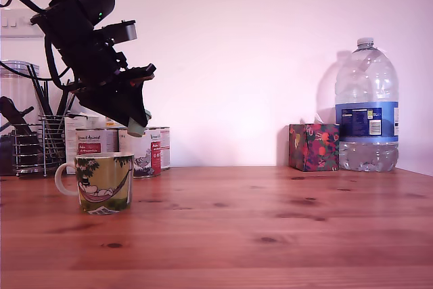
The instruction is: Pick up the coffee capsules from the table one by one and drop them inside the nearest coffee cup
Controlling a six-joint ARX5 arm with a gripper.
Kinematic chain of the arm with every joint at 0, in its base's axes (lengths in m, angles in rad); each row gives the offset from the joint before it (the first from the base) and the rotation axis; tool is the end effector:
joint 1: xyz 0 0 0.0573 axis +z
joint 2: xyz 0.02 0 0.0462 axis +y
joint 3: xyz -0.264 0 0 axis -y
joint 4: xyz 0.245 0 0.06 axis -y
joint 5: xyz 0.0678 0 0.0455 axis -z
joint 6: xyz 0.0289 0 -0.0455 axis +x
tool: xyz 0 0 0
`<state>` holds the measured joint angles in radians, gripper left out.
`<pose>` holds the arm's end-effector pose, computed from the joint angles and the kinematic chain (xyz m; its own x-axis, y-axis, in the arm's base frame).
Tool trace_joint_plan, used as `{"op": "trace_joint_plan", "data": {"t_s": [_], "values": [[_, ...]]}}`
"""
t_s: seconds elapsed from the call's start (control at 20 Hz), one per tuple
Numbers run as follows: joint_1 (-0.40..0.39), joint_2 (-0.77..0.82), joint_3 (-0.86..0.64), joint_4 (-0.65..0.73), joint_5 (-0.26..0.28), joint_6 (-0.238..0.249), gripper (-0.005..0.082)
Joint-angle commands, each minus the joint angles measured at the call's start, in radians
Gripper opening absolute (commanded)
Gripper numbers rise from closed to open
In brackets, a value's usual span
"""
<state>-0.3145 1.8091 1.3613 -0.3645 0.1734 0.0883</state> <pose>0.3744 -0.1270 0.2382 0.5909 -0.3737 -0.7150 0.4768 0.8767 -0.0641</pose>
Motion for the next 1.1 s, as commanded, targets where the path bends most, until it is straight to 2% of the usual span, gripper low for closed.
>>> {"op": "trace_joint_plan", "data": {"t_s": [0.0,0.25,0.55,1.05], "values": [[0.003,-0.025,-0.007,0.007,0.0,-0.008,0.0219],[0.004,-0.018,-0.003,0.105,0.005,-0.01,0.0219],[0.004,-0.018,-0.001,0.098,0.005,-0.009,0.0219],[0.005,-0.046,-0.001,0.011,0.005,-0.009,0.0219]]}}
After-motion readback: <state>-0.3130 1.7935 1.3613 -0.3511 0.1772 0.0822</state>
